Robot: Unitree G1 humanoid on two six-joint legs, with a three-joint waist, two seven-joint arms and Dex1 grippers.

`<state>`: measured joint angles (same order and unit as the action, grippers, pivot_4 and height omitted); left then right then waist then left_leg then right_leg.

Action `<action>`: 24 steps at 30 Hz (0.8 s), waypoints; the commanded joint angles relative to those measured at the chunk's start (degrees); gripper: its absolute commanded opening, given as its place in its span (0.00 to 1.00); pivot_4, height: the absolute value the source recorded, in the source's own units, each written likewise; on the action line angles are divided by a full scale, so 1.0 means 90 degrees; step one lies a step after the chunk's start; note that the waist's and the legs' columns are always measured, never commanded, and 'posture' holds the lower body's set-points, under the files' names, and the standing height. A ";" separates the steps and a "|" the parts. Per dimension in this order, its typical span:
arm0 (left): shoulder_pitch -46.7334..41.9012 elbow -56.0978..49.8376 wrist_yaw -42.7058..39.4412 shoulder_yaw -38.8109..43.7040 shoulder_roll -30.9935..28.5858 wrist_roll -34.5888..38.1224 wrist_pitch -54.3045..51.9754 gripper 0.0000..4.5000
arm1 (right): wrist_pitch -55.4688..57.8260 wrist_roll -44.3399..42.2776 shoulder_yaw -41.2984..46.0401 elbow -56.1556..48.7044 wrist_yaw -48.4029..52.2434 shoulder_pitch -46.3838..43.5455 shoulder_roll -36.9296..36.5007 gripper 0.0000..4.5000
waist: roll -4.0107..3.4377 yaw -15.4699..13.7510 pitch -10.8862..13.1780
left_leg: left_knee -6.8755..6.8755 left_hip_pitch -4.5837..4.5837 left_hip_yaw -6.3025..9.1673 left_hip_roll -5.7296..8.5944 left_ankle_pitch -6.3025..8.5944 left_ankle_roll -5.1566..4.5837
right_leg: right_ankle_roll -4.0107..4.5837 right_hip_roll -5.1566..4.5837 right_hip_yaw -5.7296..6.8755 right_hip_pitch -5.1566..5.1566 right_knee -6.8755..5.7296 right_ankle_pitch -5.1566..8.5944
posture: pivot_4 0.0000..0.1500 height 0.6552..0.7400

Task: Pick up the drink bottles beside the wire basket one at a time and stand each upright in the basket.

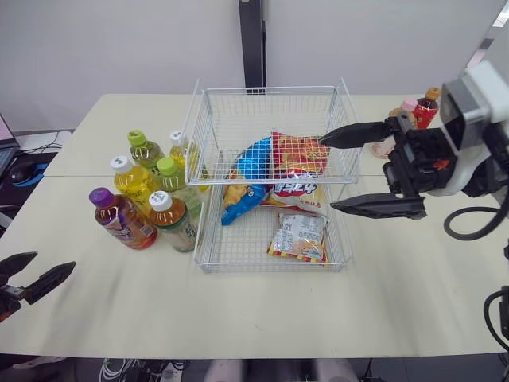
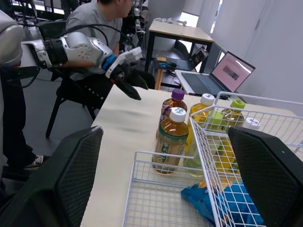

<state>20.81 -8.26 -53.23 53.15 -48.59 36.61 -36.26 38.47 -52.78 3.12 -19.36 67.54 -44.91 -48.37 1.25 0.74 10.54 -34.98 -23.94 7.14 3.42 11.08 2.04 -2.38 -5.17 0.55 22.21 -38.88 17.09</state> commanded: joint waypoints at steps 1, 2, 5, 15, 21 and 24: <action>-0.0469 -0.0458 0.0382 0.0409 -0.0186 0.0726 -0.0643 0.99 | -0.0148 0.0106 0.0183 -0.0011 0.0106 0.0048 -0.0036 1.00 | 0.0002 -0.0022 -0.0002 | 0.0000 0.0003 0.0000 -0.0001 0.0000 0.0000 | 0.0000 0.0001 0.0000 0.0000 0.0000 0.0000 | 1.00 1.00; -0.0643 -0.0511 0.0476 0.0418 -0.0226 0.0888 -0.0791 0.99 | -0.0165 0.0141 0.0195 -0.0002 0.0121 0.0074 -0.0053 1.00 | 0.0005 -0.0025 -0.0003 | 0.0000 0.0003 -0.0001 -0.0001 0.0000 0.0000 | 0.0000 0.0003 0.0001 -0.0002 -0.0001 0.0000 | 1.00 1.00; -0.1059 -0.0651 0.0684 0.0407 -0.0326 0.1322 -0.1219 0.99 | -0.0187 0.0245 0.0243 0.0033 0.0171 0.0109 -0.0104 1.00 | 0.0004 -0.0021 -0.0003 | 0.0000 0.0003 -0.0010 -0.0001 0.0000 0.0000 | 0.0000 0.0008 0.0007 -0.0001 -0.0002 0.0000 | 1.00 1.00; -0.2232 -0.0862 0.1640 -0.0951 -0.0019 0.0587 -0.0370 0.99 | -0.0111 0.0246 0.0339 -0.0212 -0.0024 0.0260 -0.0061 1.00 | 0.0004 0.0094 -0.0002 | 0.0000 0.0008 -0.0020 -0.0005 0.0000 0.0001 | -0.0001 0.0016 0.0000 -0.0002 -0.0009 -0.0001 | 1.00 1.00; -0.2297 -0.0940 0.2043 -0.1330 0.0375 0.0188 0.0016 0.99 | -0.0063 0.0204 0.0347 -0.0255 -0.0085 0.0273 -0.0045 1.00 | 0.0004 0.0120 -0.0002 | 0.0002 0.0008 -0.0026 -0.0005 0.0001 0.0000 | -0.0006 0.0016 -0.0006 0.0003 -0.0009 -0.0006 | 1.00 1.00; -0.2371 -0.0950 0.2160 -0.1514 0.0526 0.0120 0.0101 0.99 | -0.0053 0.0196 0.0314 -0.0245 -0.0094 0.0223 -0.0024 1.00 | 0.0004 0.0107 -0.0002 | 0.0002 0.0007 -0.0023 -0.0007 0.0001 0.0000 | -0.0006 0.0017 -0.0003 0.0001 -0.0009 -0.0007 | 1.00 1.00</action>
<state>0.16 -15.23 -34.57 39.51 -43.86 38.10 -36.78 38.12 -50.36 4.48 -20.21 67.01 -41.95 -48.62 1.28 1.71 10.52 -34.97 -23.87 6.92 3.37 11.08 2.04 -2.43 -5.02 0.52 22.21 -38.96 17.03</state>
